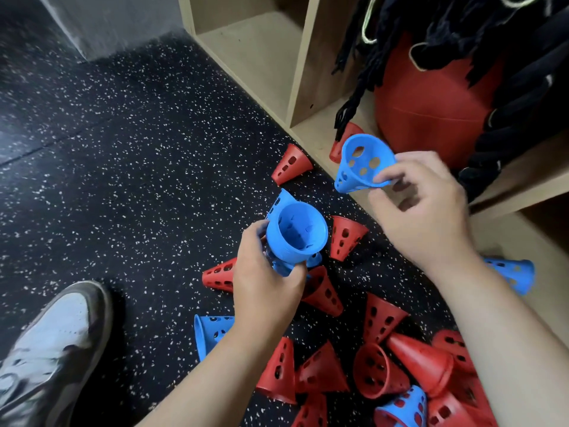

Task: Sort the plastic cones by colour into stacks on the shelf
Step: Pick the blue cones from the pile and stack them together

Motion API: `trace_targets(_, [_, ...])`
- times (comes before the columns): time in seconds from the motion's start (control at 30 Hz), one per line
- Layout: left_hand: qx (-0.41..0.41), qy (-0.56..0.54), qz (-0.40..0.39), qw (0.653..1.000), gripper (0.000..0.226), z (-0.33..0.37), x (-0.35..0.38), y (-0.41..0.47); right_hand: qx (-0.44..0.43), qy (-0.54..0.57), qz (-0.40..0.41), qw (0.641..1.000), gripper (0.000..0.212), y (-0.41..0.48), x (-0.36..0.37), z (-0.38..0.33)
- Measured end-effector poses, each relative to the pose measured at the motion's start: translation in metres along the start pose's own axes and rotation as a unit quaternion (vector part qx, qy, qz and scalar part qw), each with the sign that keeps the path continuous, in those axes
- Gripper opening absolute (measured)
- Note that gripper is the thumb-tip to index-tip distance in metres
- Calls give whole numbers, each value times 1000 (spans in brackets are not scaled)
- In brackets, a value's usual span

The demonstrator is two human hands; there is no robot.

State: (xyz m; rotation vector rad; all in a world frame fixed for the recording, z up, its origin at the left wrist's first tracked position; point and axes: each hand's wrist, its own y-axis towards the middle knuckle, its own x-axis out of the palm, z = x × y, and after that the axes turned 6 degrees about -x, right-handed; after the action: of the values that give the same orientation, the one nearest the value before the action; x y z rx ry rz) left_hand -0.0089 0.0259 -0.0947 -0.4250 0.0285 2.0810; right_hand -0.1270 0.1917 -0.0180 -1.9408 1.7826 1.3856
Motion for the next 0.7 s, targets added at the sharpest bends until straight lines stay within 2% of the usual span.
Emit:
trace_targets(0.07, [4,2,5,1000,63,0,0,0,-7,47,-17,999,9,-9,-19,-27])
trace_targets(0.13, [9,-2,9,1000,63,3,-1,-1,-26,47,-70,996,11,-18,-24,-43])
trace_targets(0.23, [12,-13,7,1000,62,7,-2,-1,-36,61,-145,987,30,-25,-15,-49])
trace_targets(0.3, [7,-18,7,1000,63,8,-5,0,10,144,-107,984,35,-23,-10,-51])
trace_targets(0.37, [7,-28,11,1000,64,8,-7,2,41,209,-74,974,28,-19,0,-57])
trace_targets(0.47, [6,-44,15,999,62,8,-10,5,14,185,-106,977,18,-18,19,-62])
trace_targets(0.6, [11,-50,23,998,61,9,-11,7,-50,116,-126,984,15,-17,17,-64])
trace_targets(0.7, [9,-51,27,998,61,8,-12,7,-92,87,-162,979,26,-16,13,-65])
